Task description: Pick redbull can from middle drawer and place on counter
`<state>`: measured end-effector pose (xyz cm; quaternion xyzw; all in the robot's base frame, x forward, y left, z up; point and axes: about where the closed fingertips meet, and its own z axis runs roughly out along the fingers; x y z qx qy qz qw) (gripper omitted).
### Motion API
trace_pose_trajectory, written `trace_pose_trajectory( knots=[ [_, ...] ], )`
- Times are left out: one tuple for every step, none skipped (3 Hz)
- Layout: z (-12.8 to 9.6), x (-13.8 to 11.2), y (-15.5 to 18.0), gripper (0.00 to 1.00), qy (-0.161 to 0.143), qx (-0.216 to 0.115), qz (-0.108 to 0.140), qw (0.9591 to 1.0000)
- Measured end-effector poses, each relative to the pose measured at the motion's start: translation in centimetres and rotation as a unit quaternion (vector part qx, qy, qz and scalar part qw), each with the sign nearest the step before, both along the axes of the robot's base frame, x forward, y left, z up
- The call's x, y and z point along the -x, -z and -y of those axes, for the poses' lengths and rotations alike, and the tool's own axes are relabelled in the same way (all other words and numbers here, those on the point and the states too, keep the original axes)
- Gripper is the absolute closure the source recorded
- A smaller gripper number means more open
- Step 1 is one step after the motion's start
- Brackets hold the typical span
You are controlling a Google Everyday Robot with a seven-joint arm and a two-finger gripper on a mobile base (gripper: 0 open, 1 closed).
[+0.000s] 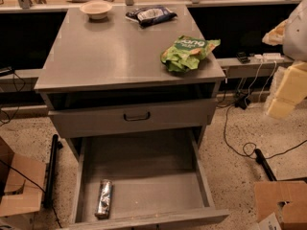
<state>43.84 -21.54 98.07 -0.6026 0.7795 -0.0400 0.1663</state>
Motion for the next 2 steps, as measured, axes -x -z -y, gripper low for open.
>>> trace_pose_trajectory(
  knots=[
    [0.0,0.0,0.0,0.00,0.000,0.000,0.000,1.0000],
    [-1.5,-0.5,1.3,0.00,-0.026,-0.024,-0.003,0.9994]
  ],
)
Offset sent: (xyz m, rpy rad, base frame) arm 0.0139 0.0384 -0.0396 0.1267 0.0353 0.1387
